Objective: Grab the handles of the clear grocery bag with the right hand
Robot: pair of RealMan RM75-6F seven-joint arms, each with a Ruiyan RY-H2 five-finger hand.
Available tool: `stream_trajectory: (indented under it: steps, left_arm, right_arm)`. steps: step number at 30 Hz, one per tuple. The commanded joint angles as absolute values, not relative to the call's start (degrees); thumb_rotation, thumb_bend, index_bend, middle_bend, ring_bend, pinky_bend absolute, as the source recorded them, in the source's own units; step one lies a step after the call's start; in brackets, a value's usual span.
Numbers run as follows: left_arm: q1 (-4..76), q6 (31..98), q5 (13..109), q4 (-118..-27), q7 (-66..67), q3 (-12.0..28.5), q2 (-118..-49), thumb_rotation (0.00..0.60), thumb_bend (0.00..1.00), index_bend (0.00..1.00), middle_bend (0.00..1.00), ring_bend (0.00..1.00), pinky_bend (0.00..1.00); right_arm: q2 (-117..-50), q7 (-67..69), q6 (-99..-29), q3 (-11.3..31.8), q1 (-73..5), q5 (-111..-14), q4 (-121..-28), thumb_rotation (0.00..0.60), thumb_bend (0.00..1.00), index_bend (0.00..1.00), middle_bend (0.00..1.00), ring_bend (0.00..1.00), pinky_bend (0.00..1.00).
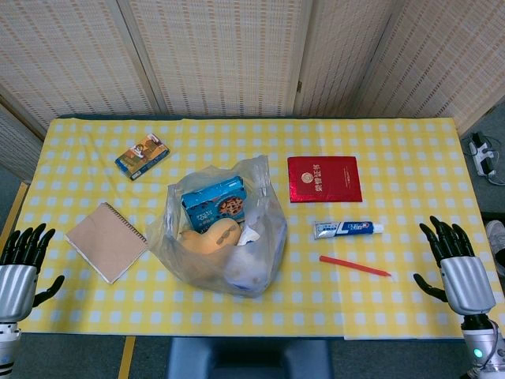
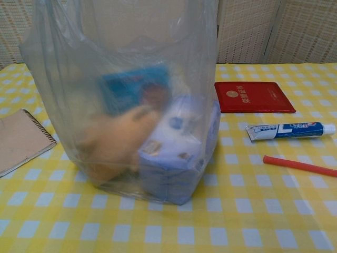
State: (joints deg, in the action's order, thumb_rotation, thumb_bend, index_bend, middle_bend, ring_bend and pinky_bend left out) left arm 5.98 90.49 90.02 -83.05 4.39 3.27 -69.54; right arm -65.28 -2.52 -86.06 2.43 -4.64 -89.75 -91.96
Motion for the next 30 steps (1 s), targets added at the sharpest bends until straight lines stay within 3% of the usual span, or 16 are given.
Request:
stream_trajectory:
  steps: [1, 8, 19, 30]
  left_arm:
    - [5.9, 91.3, 90.7, -82.7, 3.6, 3.3, -69.6, 0.600, 0.28, 0.01, 0.07, 0.03, 0.01]
    - [5.9, 91.3, 90.7, -83.5, 3.8, 3.3, -69.4, 0.600, 0.28, 0.00, 0.07, 0.03, 0.01]
    - [6.8, 88.8, 89.3, -84.9, 1.7, 3.5, -68.4, 0.600, 0.28, 0.00, 0.07, 0.04, 0.01]
    - [6.3, 89.9, 89.5, -85.2, 0.2, 3.5, -67.5, 0.600, 0.28, 0.00, 0.07, 0.05, 0.00]
  right_arm:
    - [-65.3, -2.5, -86.0, 2.4, -4.7, -89.9, -92.0, 0.600, 0.26, 0.00, 0.00, 0.00, 0.00]
    - [-64.1, 3.0, -83.9, 0.9, -5.7, -92.0, -92.0, 0.600, 0.26, 0.00, 0.00, 0.00, 0.00]
    - [-60.8, 60.5, -83.0, -2.5, -20.6, -108.9, -85.7, 0.600, 0.26, 0.00, 0.00, 0.00, 0.00]
    - [-60.5, 83.0, -78.6, -0.1, -32.4, -107.4, -86.0, 0.600, 0.26, 0.00, 0.00, 0.00, 0.00]
